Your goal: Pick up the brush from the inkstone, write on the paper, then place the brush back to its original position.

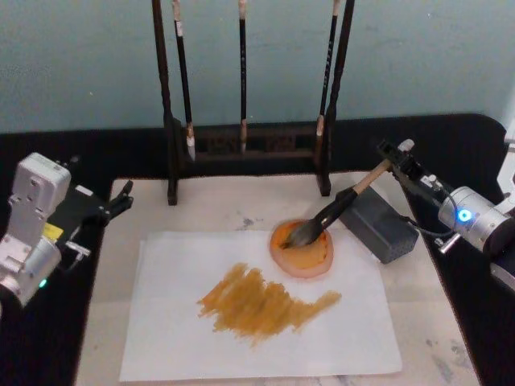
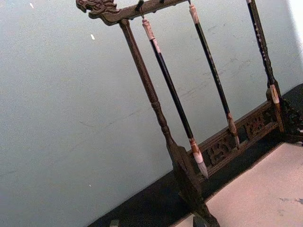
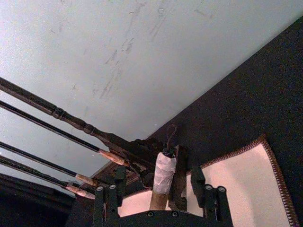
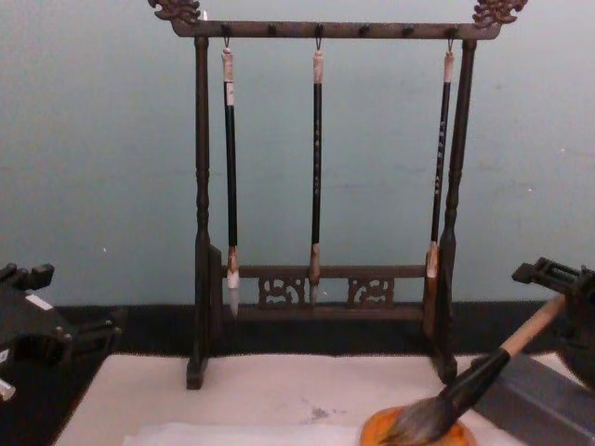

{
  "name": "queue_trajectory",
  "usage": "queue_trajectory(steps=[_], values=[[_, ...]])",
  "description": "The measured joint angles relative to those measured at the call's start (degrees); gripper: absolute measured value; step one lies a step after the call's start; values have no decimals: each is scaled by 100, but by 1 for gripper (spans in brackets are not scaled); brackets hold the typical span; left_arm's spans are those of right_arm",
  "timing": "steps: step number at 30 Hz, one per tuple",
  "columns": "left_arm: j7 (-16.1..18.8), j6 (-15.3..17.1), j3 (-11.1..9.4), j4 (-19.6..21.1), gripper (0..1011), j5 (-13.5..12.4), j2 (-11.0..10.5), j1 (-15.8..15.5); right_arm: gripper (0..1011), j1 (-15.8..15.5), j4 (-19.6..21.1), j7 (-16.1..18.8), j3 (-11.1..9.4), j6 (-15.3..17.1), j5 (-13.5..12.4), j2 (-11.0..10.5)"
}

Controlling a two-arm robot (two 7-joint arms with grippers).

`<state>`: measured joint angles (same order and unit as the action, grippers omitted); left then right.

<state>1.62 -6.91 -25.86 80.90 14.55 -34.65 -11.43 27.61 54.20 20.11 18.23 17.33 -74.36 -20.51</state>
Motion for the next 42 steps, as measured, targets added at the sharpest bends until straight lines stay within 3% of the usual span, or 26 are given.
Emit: queue_trajectory(steps=[12, 16, 23, 36, 42], values=[[0, 0, 0, 0, 1010, 0, 0, 0, 559, -8, 13, -2, -8, 6, 0, -2], [0, 0, 0, 0, 1010, 0, 0, 0, 390, -10, 15, -2, -11, 8, 0, -2], [0, 0, 0, 0, 1010, 0, 0, 0, 187, -13, 19, -1, -11, 10, -3, -2], [0, 0, 0, 0, 1010, 0, 0, 0, 158, -15, 53, -1, 4, 13, -12, -16], [0, 0, 0, 0, 1010, 0, 0, 0, 156, 0, 249, 4, 66, 133, -144, -111]])
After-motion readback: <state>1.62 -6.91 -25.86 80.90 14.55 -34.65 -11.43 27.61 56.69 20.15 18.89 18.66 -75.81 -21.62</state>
